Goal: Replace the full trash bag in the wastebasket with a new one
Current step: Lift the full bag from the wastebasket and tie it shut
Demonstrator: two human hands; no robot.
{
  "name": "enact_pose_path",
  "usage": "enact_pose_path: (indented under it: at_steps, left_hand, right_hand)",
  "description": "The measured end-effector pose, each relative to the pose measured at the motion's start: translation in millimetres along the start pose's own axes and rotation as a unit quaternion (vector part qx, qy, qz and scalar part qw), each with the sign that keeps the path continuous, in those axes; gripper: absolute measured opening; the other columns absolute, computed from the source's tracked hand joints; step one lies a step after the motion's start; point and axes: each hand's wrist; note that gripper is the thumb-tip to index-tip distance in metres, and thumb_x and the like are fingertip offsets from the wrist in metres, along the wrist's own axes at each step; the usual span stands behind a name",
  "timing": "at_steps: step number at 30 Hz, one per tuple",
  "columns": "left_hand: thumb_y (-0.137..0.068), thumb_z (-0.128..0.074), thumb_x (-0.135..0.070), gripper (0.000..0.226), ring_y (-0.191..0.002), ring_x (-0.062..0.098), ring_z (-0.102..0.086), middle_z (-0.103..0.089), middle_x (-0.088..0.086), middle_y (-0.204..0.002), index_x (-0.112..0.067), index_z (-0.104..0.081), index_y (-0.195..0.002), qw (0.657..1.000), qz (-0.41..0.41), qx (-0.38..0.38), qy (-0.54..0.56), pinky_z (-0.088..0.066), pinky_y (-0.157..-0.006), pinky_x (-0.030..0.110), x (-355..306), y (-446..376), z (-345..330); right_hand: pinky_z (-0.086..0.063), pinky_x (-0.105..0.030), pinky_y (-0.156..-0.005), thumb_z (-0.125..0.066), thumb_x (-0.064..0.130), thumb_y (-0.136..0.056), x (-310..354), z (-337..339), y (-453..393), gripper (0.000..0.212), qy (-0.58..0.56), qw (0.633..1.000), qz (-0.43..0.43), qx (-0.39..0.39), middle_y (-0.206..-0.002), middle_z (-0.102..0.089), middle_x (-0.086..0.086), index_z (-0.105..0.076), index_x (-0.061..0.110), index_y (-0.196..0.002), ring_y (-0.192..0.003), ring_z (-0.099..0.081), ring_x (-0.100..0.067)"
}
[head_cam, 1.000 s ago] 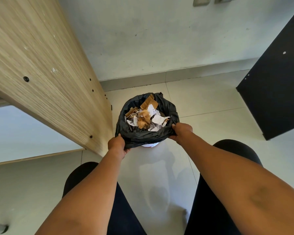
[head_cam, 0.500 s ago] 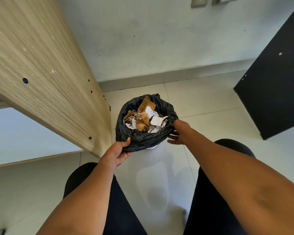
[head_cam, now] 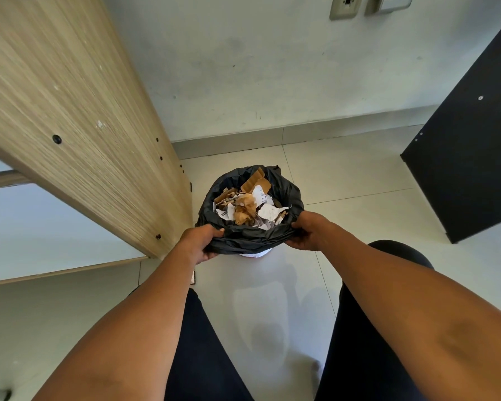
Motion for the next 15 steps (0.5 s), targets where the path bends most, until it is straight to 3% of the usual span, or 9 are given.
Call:
enact_pose_path:
  at_steps: [4, 7, 9, 12, 13, 15]
  left_hand:
    - [-0.087, -0.069, -0.002, 0.026, -0.077, 0.024, -0.07, -0.072, 0.015, -0.101, -0.003, -0.064, -0.112, 0.998, -0.028, -0.039, -0.045, -0.053, -0.043, 0.028, -13, 2, -2]
    - [-0.09, -0.067, -0.008, 0.02, -0.074, 0.021, -0.069, -0.072, 0.013, -0.097, -0.005, -0.063, -0.11, 0.999, 0.007, -0.029, -0.038, -0.053, -0.043, 0.027, -19, 5, -4]
    - [-0.094, -0.065, -0.012, 0.01, -0.071, 0.021, -0.067, -0.07, 0.013, -0.091, -0.004, -0.062, -0.1, 0.999, 0.037, -0.013, -0.026, -0.056, -0.042, 0.028, -22, 8, -3]
    - [-0.095, -0.066, -0.012, 0.011, -0.077, 0.027, -0.068, -0.069, 0.017, -0.097, -0.002, -0.061, -0.098, 0.998, 0.063, 0.004, -0.003, -0.061, -0.065, 0.038, -20, 10, 0]
    - [-0.095, -0.068, -0.013, 0.013, -0.077, 0.027, -0.068, -0.07, 0.017, -0.096, -0.002, -0.061, -0.097, 0.997, 0.071, 0.008, -0.001, -0.062, -0.066, 0.038, -19, 10, 0]
    - [-0.095, -0.069, -0.018, 0.018, -0.071, 0.023, -0.066, -0.069, 0.015, -0.087, -0.002, -0.062, -0.094, 0.996, 0.083, 0.009, -0.01, -0.059, -0.051, 0.03, -16, 13, -1]
  right_hand:
    - [-0.056, -0.037, -0.066, -0.038, 0.0, -0.1, 3, -3, 3, 0.02, 0.037, 0.999, -0.016, 0.004, -0.093, -0.065, -0.016, -0.057, 0.0, -0.106, -0.079, -0.064, -0.027]
    - [-0.054, -0.034, -0.063, -0.043, -0.001, -0.089, 8, -5, 13, 0.02, -0.003, 0.999, -0.014, 0.033, -0.089, -0.06, -0.013, -0.056, 0.003, -0.104, -0.077, -0.06, -0.025]
    - [-0.057, -0.037, -0.07, -0.047, -0.001, -0.081, 11, -3, 19, 0.025, -0.025, 0.998, -0.017, 0.06, -0.098, -0.062, -0.015, -0.056, 0.001, -0.105, -0.084, -0.063, -0.03]
    - [-0.056, -0.051, -0.089, -0.051, -0.002, -0.087, 10, -3, 22, 0.027, 0.018, 0.994, -0.031, 0.103, -0.112, -0.067, -0.023, -0.056, -0.002, -0.114, -0.1, -0.068, -0.04]
    - [-0.055, -0.054, -0.093, -0.051, -0.003, -0.092, 9, -5, 21, 0.026, 0.037, 0.993, -0.028, 0.108, -0.116, -0.067, -0.024, -0.056, -0.003, -0.118, -0.105, -0.067, -0.041]
    - [-0.053, -0.052, -0.096, -0.048, -0.004, -0.098, 6, -9, 17, 0.025, 0.064, 0.993, -0.019, 0.097, -0.12, -0.065, -0.024, -0.053, -0.003, -0.123, -0.109, -0.065, -0.04]
Point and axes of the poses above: each hand's wrist, its own y-axis away from the middle knuckle, its own z-axis out of the back of the hand, x = y × z
